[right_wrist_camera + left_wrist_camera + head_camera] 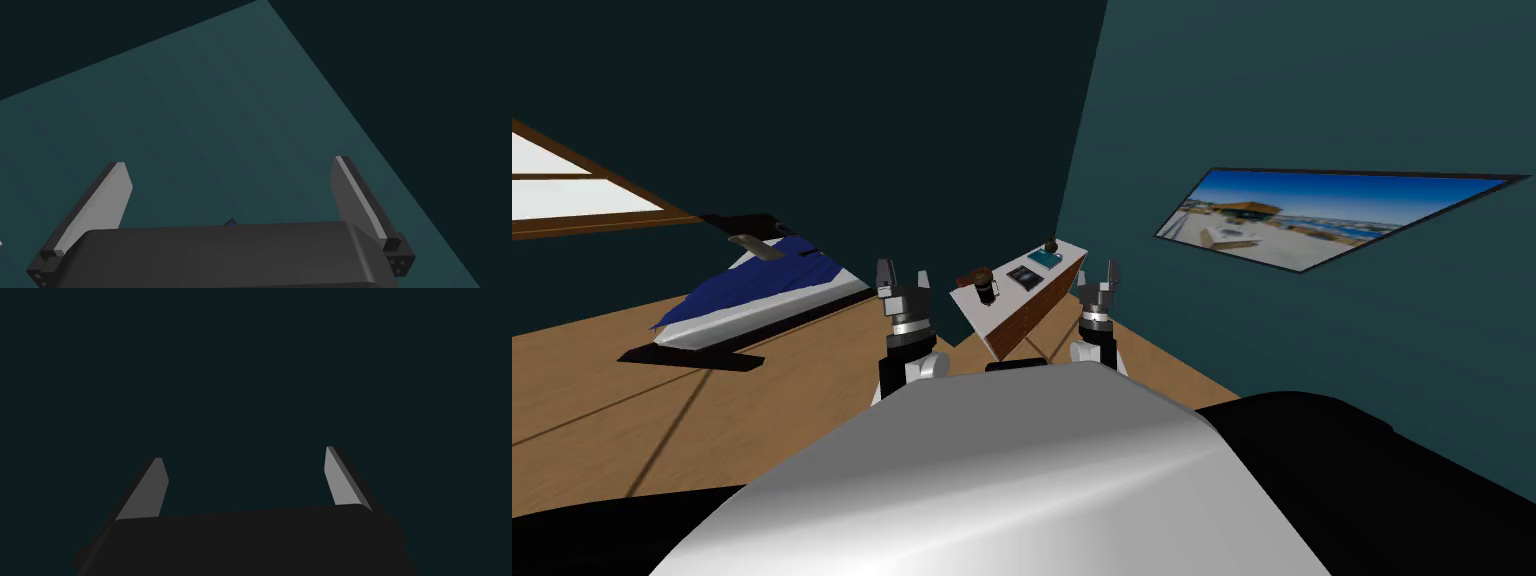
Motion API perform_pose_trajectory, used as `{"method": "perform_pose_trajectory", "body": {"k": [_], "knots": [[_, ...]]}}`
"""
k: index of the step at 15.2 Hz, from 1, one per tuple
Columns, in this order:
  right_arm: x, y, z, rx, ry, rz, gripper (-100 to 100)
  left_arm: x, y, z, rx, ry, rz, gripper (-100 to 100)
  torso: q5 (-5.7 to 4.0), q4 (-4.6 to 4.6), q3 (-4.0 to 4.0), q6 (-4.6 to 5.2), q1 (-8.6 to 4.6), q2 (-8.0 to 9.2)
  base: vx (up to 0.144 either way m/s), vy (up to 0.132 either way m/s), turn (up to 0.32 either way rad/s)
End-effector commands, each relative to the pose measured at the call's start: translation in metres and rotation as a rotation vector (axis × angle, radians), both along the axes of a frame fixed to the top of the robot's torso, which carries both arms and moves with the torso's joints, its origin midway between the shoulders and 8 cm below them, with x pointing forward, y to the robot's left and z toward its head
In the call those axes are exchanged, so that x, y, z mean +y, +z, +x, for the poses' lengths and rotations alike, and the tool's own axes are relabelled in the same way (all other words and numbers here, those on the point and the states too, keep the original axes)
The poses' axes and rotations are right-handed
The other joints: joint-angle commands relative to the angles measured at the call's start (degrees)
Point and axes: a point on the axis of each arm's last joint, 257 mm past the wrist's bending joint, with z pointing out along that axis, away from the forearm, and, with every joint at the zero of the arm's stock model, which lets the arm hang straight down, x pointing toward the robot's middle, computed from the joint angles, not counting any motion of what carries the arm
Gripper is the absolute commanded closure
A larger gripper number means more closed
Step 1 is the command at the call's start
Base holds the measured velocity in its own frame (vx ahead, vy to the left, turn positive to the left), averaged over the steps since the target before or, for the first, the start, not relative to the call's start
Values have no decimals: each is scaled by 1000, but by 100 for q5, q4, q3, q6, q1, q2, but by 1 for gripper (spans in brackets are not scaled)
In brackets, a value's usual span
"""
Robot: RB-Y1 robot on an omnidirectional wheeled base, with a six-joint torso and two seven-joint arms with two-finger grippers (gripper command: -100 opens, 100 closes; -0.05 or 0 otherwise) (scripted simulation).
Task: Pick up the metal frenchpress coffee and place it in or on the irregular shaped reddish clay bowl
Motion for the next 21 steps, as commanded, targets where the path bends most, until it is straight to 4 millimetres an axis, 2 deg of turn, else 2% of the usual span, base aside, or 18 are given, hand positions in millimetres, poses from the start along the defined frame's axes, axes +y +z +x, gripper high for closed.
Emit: {"method": "perform_pose_trajectory", "body": {"k": [1,2,5,6,7,8,9,10,11,12,13,15,16,17,18,20,21], "knots": [[0,0,0,0,0,0,0,-3,-11,5,45,-24,22,-100,0,0,0,0,0,0,-2,-46,-128],[0,0,0,0,0,0,0,-3,-11,5,45,-24,22,-100,-1,0,0,3,-11,1,-11,-77,-130],[0,0,0,0,0,0,0,-4,-37,15,143,-56,28,-100,-10,1,5,3,-49,10,-32,-140,-162],[0,0,0,0,0,0,0,-4,-38,16,148,-56,28,-100,-13,3,8,4,-65,15,-27,-164,-144],[0,0,0,0,0,0,0,-3,-51,20,193,-68,25,-100,-15,3,8,3,-69,14,-16,-148,-131],[0,0,0,0,0,0,0,-3,-51,20,193,-68,25,-100,-15,2,6,3,-67,12,-14,-120,-99],[0,0,0,0,0,0,0,-3,-66,24,245,-80,20,-100,-14,2,6,2,-59,11,-18,-117,-155],[0,0,0,0,0,0,0,-3,-66,24,245,-80,20,-100,-12,2,6,3,-55,11,-6,-116,-133],[0,0,0,0,0,0,0,-1,-80,27,291,-92,13,-100,-12,2,5,2,-53,9,4,-129,-174],[0,0,0,0,0,0,0,-2,-82,28,301,-93,13,-100,-12,1,3,4,-55,6,9,-127,-123],[0,0,0,0,0,0,0,0,-96,29,344,-105,5,-100,-12,1,2,2,-55,3,9,-132,-166],[0,0,0,0,0,0,0,0,-100,31,362,-107,5,-100,-12,0,2,2,-55,5,-4,-110,-96],[0,0,0,0,0,0,0,2,-118,33,419,-120,-5,-100,-11,1,4,0,-48,6,-10,-104,-141],[0,0,0,0,0,0,0,1,-120,33,427,-121,-5,-100,-10,1,5,3,-45,9,-10,-108,-147],[0,0,0,0,0,0,0,4,-135,33,472,-132,-15,-100,-10,2,5,2,-46,10,3,-145,-195],[0,0,0,0,0,0,0,3,-141,35,497,-136,-15,-100,-13,1,4,2,-59,7,14,-120,-97],[0,0,0,0,0,0,0,7,-158,34,549,-147,-27,-100,-12,1,2,1,-49,3,39,-107,-151]]}}
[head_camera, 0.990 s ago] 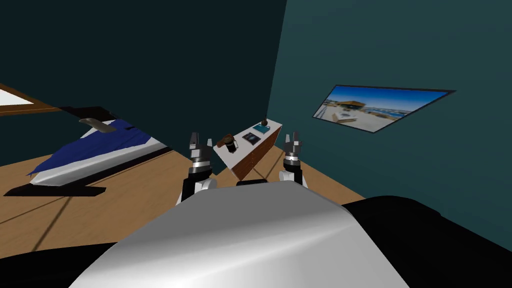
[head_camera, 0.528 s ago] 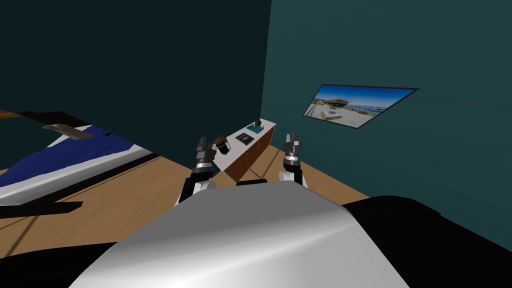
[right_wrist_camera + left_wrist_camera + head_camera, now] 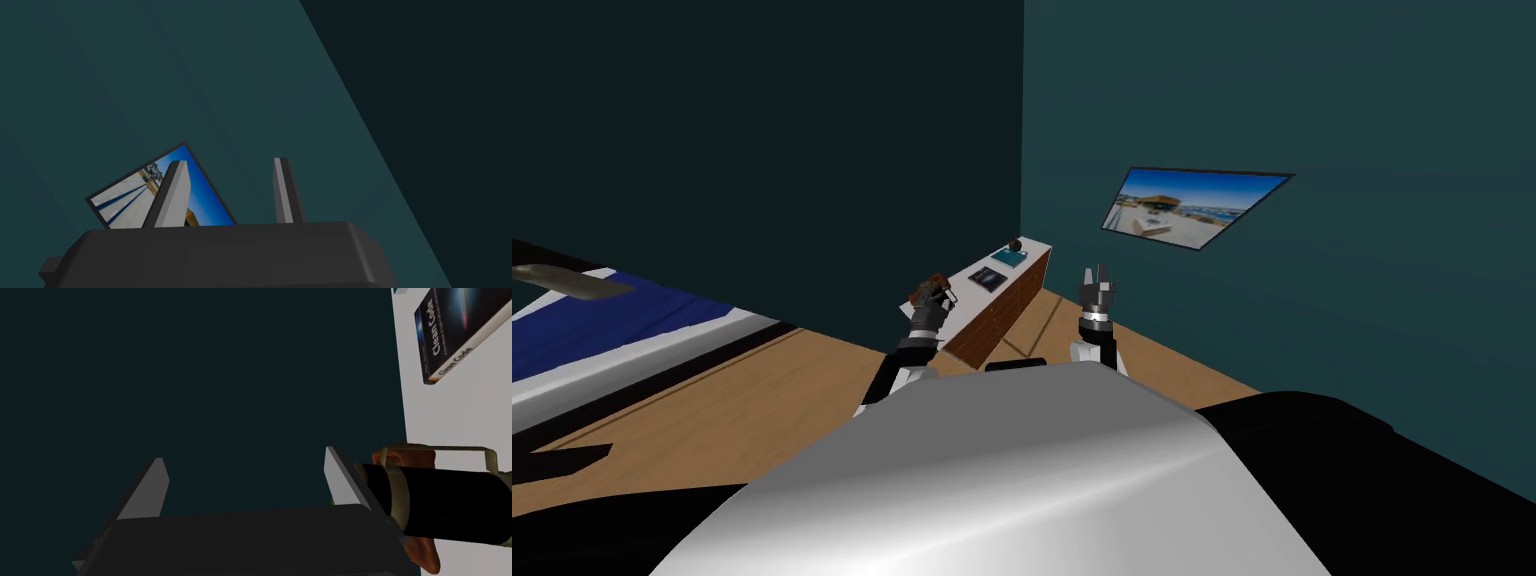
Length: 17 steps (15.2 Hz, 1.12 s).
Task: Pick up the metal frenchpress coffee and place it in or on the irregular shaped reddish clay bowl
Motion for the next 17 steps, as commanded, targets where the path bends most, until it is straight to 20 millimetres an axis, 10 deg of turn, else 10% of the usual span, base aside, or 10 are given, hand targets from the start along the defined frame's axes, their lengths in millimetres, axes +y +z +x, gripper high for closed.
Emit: {"method": "perform_pose_trajectory", "body": {"k": [1,17], "knots": [[0,0,0,0,0,0,0,1,-18,1,62,-11,-7,-100,0,0,0,0,0,0,35,-113,-151],[0,0,0,0,0,0,0,27,-140,-24,484,-66,-58,-100,2,-2,-5,-1,13,-8,41,-90,-114]]}}
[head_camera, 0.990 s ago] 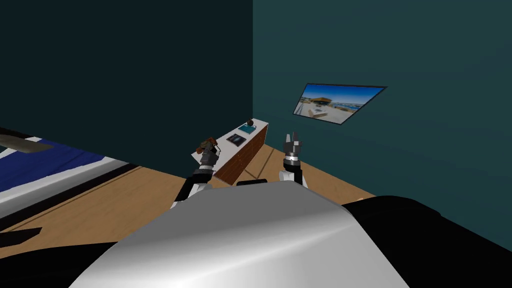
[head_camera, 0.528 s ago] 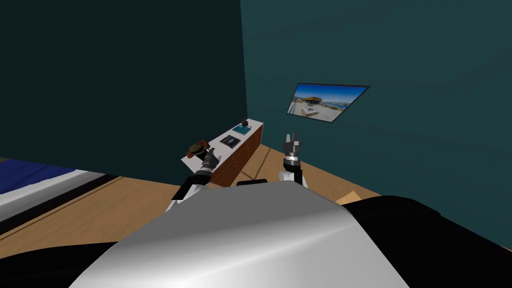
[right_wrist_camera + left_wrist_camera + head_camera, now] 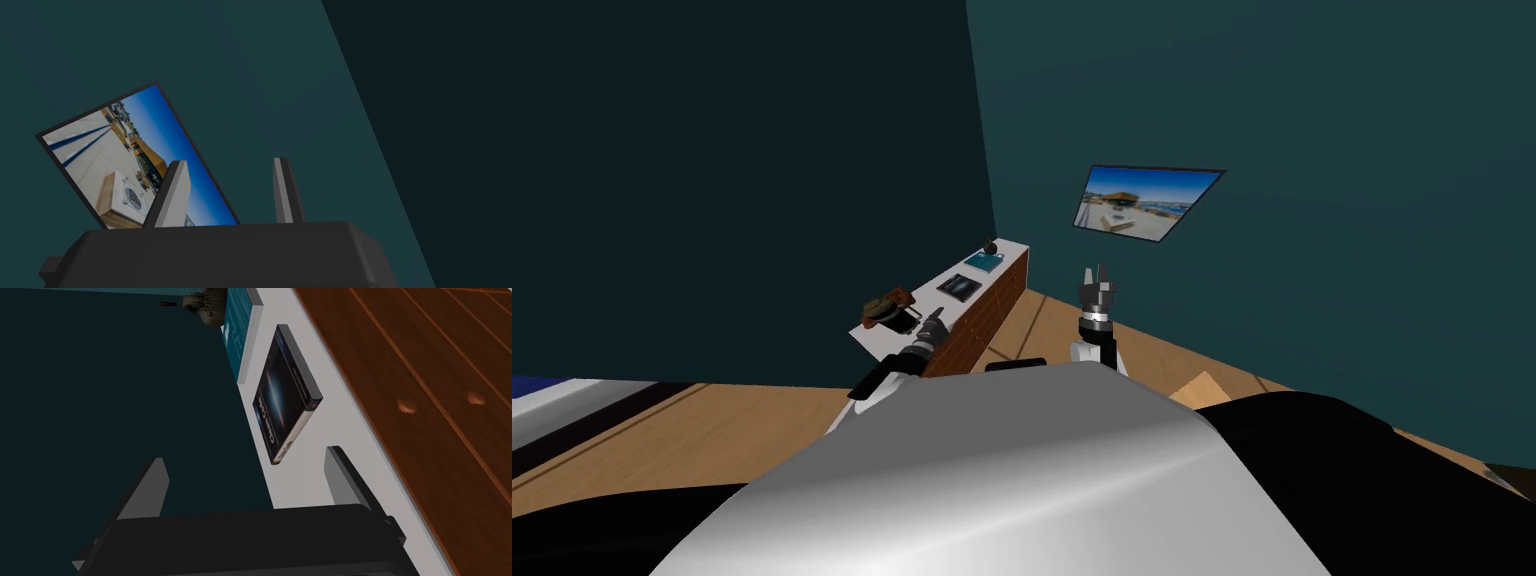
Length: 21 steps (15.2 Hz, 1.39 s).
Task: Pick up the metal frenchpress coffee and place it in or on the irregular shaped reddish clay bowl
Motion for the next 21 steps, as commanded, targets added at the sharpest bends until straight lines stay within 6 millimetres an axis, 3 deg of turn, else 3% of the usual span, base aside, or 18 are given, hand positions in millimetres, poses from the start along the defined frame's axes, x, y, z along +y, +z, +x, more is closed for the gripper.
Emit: {"method": "perform_pose_trajectory", "body": {"k": [1,4,5,7,8,9,10,12,13,16,17,19,20,21], "knots": [[0,0,0,0,0,0,0,9,-21,-10,77,-1,-12,-100,0,0,0,0,0,0,66,-82,-137],[0,0,0,0,0,0,0,7,-29,-13,112,-9,-12,-100,1,-1,-3,0,3,-5,57,-50,-71],[0,0,0,0,0,0,0,19,-45,-22,176,-6,-22,-100,2,0,0,-1,11,1,47,-42,-125],[0,0,0,0,0,0,0,18,-51,-26,201,-12,-22,-100,2,0,-1,2,7,-1,56,-53,-109],[0,0,0,0,0,0,0,32,-65,-36,264,-5,-28,-100,2,0,0,-1,8,0,75,-66,-132],[0,0,0,0,0,0,0,30,-70,-39,288,-10,-33,-100,1,0,-2,2,4,-5,93,-66,-126],[0,0,0,0,0,0,0,46,-81,-48,337,7,-34,-100,0,-2,-5,0,3,-10,107,-66,-148],[0,0,0,0,0,0,0,43,-89,-55,378,-5,-45,-100,1,-4,-10,1,4,-18,88,-49,-90],[0,0,0,0,0,0,0,61,-97,-64,428,12,-50,-100,2,-3,-8,-1,9,-13,88,-45,-119],[0,0,0,0,0,0,0,58,-104,-71,464,4,-58,-100,3,-2,-6,-1,16,-9,63,-21,-49],[0,0,0,0,0,0,0,75,-112,-82,521,23,-70,-100,4,0,0,-2,20,1,52,-21,-107],[0,0,0,0,0,0,0,74,-117,-87,547,17,-71,-100,4,0,0,1,19,-1,57,-18,-71],[0,0,0,0,0,0,0,92,-122,-98,602,41,-84,-100,5,0,0,-1,21,1,65,-24,-90],[0,0,0,0,0,0,0,91,-124,-101,616,38,-84,-100,4,0,-1,0,20,-2,78,-20,-92]]}}
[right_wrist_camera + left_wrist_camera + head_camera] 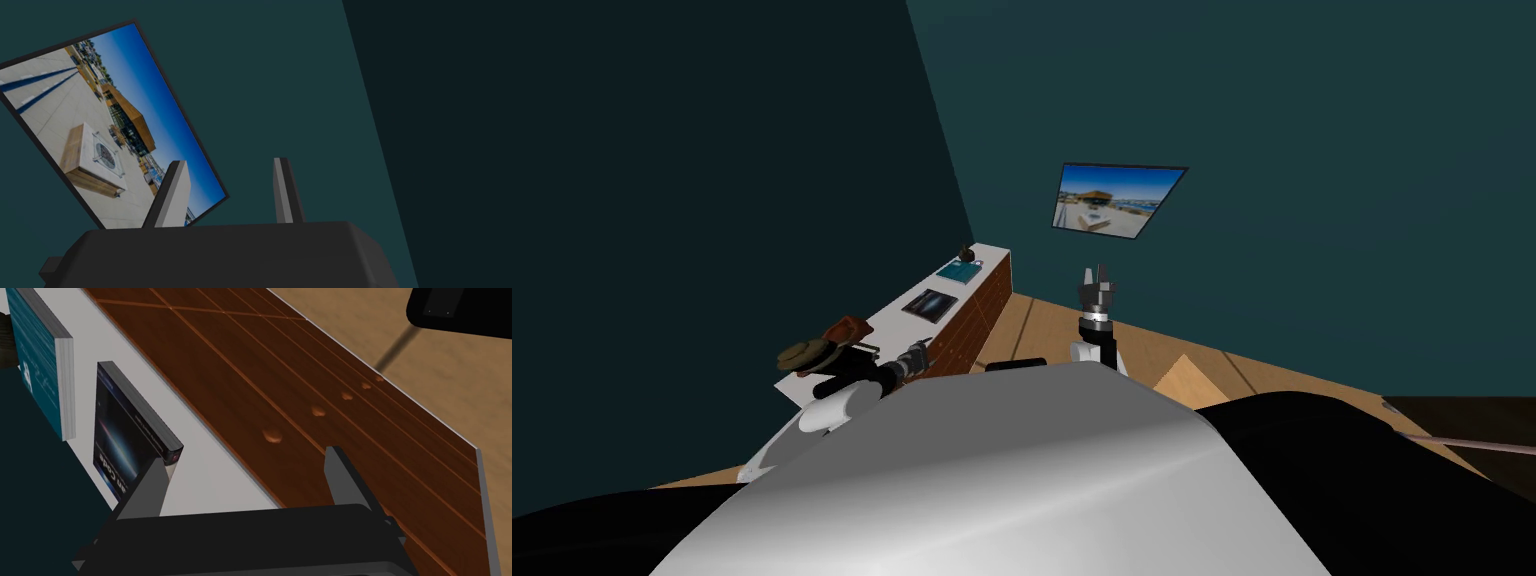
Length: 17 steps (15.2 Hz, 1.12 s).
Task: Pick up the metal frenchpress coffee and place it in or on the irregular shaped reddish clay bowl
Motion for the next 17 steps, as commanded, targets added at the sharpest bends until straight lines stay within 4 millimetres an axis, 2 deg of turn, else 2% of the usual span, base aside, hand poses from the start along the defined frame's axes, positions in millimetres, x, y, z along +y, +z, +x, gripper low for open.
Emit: {"method": "perform_pose_trajectory", "body": {"k": [1,2,4,5,7,8,10,11,13,14,16,17], "knots": [[0,0,0,0,0,0,0,3,-6,-11,46,3,-7,-100,0,0,0,0,0,0,63,-11,-37],[0,0,0,0,0,0,0,23,-8,-20,91,32,-11,-100,0,0,1,-1,1,2,76,-19,-89],[0,0,0,0,0,0,0,21,-13,-27,122,25,-15,-100,0,-1,-1,-1,0,-2,71,-13,-58],[0,0,0,0,0,0,0,41,-12,-35,164,57,-19,-100,0,0,0,-2,1,1,67,-6,-64],[0,0,0,0,0,0,0,39,-16,-42,194,51,-23,-100,1,0,0,-1,6,0,60,0,-50],[0,0,0,0,0,0,0,59,-14,-50,232,85,-26,-100,1,0,2,-1,6,4,60,-3,-67],[0,0,0,0,0,0,0,57,-17,-57,261,80,-30,-100,1,0,1,0,5,3,59,-4,-48],[0,0,0,0,0,0,0,77,-12,-63,294,116,-31,-100,1,1,3,-2,6,5,59,2,-43],[0,0,0,0,0,0,0,75,-15,-70,323,111,-35,-100,1,1,2,-1,8,4,53,6,-34],[0,0,0,0,0,0,0,95,-9,-76,356,149,-37,-100,2,1,4,-2,8,8,59,15,-36],[0,0,0,0,0,0,0,93,-11,-82,379,145,-40,-100,2,1,2,-1,14,4,55,19,-35],[0,0,0,0,0,0,0,112,-3,-87,409,183,-41,-100,3,1,4,-2,14,7,50,22,-29]]}}
